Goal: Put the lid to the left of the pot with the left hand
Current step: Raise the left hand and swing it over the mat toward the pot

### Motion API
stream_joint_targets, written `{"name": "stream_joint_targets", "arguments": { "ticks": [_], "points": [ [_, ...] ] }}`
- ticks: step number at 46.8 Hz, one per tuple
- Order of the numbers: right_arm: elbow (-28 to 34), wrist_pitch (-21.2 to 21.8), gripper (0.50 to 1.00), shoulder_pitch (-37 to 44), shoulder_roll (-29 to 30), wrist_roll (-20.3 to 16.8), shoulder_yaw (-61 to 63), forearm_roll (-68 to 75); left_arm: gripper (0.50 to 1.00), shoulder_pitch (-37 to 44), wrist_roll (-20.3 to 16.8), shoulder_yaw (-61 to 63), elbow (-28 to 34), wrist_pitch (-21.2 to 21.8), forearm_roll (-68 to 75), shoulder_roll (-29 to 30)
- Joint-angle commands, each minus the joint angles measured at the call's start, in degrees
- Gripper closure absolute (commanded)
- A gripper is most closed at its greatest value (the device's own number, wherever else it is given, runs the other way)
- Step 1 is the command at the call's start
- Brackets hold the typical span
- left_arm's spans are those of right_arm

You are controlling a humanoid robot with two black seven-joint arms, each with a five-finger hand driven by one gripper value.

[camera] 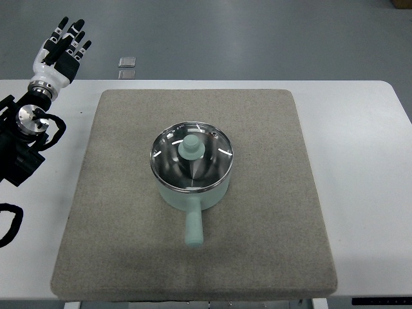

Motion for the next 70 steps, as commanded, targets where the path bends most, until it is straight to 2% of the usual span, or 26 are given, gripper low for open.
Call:
{"name": "stream_joint_targets", "arguments": {
  "ticks": [1, 14, 30, 49, 60, 70],
  "points": [
    [0.0, 0.0, 0.576, 0.0, 0.0, 0.0, -0.1, 0.0, 0.506, 0.1, 0.0, -0.1, -0.1, -0.1, 0.0, 0.1],
    [0.0, 0.0, 0.576, 0.0, 0.0, 0.0, 0.0, 0.0, 0.506, 0.0, 0.0, 0.6, -0.1, -0.2, 0.7, 0.0],
    [0.0, 0.0, 0.576, 0.0, 0.0, 0.0, 0.0, 0.0, 0.506, 0.1, 0.5, 1.5, -3.0, 0.3, 1.0, 0.1],
    [0.0, 0.0, 0.576, 0.0, 0.0, 0.0, 0.0, 0.0, 0.506, -3.1, 0.5, 13.9, -3.0, 0.5, 1.8, 1.1],
    [0.0, 0.0, 0.576, 0.1, 0.0, 0.0, 0.0, 0.0, 0.506, -7.1, 0.6, 22.5, -6.2, 0.2, 8.8, 3.7],
    [0.0, 0.0, 0.576, 0.0, 0.0, 0.0, -0.1, 0.1, 0.504, -9.3, 0.7, 23.3, -6.7, -0.6, 20.0, 4.6]
  ]
}}
